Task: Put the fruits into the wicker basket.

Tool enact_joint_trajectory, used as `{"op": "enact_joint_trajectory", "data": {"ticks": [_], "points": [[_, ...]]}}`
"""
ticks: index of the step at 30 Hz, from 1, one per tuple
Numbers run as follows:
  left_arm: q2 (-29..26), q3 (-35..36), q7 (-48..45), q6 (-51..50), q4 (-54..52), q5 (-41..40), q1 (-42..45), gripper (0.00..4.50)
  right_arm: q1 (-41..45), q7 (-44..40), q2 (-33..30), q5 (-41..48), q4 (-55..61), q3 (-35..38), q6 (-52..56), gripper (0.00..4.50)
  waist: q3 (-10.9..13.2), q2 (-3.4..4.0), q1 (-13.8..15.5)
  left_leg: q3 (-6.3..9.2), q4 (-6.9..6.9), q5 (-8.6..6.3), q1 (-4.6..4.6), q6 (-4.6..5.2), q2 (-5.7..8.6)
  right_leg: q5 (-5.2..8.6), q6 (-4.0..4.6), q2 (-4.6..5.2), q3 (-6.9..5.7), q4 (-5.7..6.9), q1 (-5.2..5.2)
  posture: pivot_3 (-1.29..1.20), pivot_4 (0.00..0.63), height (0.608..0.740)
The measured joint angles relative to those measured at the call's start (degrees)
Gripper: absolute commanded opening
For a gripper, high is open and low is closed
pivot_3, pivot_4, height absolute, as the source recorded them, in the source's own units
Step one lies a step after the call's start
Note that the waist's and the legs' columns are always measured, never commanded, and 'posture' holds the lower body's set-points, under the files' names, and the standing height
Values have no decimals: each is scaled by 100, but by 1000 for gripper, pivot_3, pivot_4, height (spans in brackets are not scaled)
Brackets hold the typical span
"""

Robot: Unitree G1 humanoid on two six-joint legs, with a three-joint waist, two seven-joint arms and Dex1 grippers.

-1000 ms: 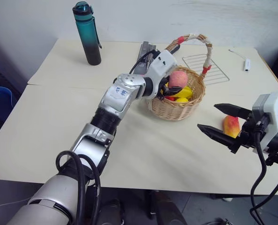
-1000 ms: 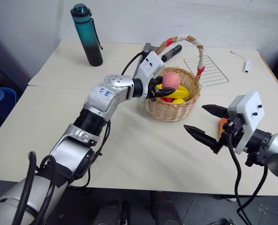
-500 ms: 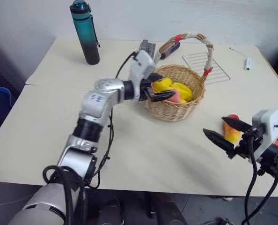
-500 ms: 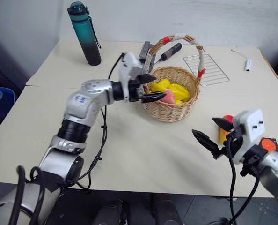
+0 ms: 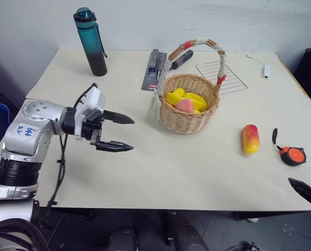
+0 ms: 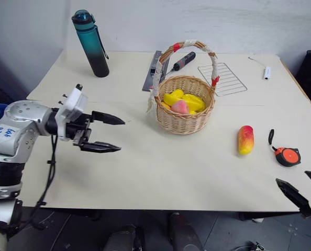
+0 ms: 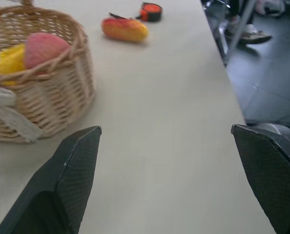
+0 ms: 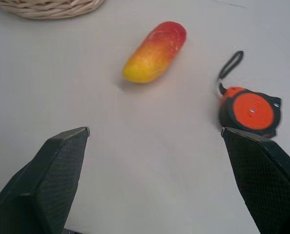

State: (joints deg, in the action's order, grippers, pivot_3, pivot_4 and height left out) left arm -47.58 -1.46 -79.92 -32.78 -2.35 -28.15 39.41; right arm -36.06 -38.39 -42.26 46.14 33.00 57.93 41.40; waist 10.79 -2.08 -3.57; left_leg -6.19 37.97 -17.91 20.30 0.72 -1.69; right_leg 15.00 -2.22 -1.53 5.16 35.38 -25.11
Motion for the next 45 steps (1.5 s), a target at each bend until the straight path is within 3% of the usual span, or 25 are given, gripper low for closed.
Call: {"op": "enact_joint_trajectory", "data": {"ticks": [3,8,13,17,21,24,30,36,40,45], "points": [[106,17,2,-6,-121,-120,1,4477,566,64,-210,-64,-113,-377,9,4500,-1,-1,-31,-1,0,-11,-4,19,0,-13,-23,4,3,-27,21,0,150,740],[475,-37,310,-50,-299,-139,33,4477,1995,619,-320,-357,-584,-1626,139,4500,-1,-1,-46,-3,0,-40,21,30,9,-44,-98,12,4,3,-19,0,150,740],[703,-58,568,-170,-461,-209,259,4477,3961,1593,-215,-1361,-1819,-3086,147,4500,0,2,-64,-9,6,-47,47,9,13,-28,-87,14,8,60,-75,0,150,740],[689,-116,703,-33,-492,-52,298,4477,4893,1965,-82,-1678,-2634,-3589,421,4500,-4,9,-27,-9,9,-18,94,-39,11,-23,-78,8,9,94,-140,0,150,740],[752,-189,904,61,-322,124,353,4477,5409,1997,165,-1851,-3432,-4019,651,4500,-4,9,12,-13,13,-23,90,-17,12,-21,-73,6,13,110,-142,0,150,740],[742,-187,918,78,-325,134,451,4500,5608,2042,255,-1920,-3819,-4013,751,3847,-4,9,13,-19,20,-23,88,-10,15,-23,-78,7,20,115,-140,0,150,740],[725,-174,997,67,-325,130,484,4500,5572,1923,317,-1901,-3691,-3979,765,1978,-4,9,5,-20,23,-21,86,-8,14,-26,-81,6,22,126,-140,0,150,740],[800,-110,1240,53,-333,120,485,4500,5462,1548,426,-1460,-2597,-3939,978,1906,-4,9,-33,-21,29,-19,79,-12,14,-26,-81,6,22,146,-140,0,150,740],[1059,-70,1493,-20,-357,60,544,4500,6629,1573,920,-745,-1943,-4138,1537,1906,-3,10,-153,-29,35,-10,77,-15,15,-34,-77,7,30,153,-141,0,150,740],[1079,-60,1634,-32,-366,48,558,4500,8002,1728,1214,-995,-2391,-4802,1537,1906,-5,8,-140,-14,23,6,78,-25,14,-36,-61,6,15,152,-146,0,150,740]]}}
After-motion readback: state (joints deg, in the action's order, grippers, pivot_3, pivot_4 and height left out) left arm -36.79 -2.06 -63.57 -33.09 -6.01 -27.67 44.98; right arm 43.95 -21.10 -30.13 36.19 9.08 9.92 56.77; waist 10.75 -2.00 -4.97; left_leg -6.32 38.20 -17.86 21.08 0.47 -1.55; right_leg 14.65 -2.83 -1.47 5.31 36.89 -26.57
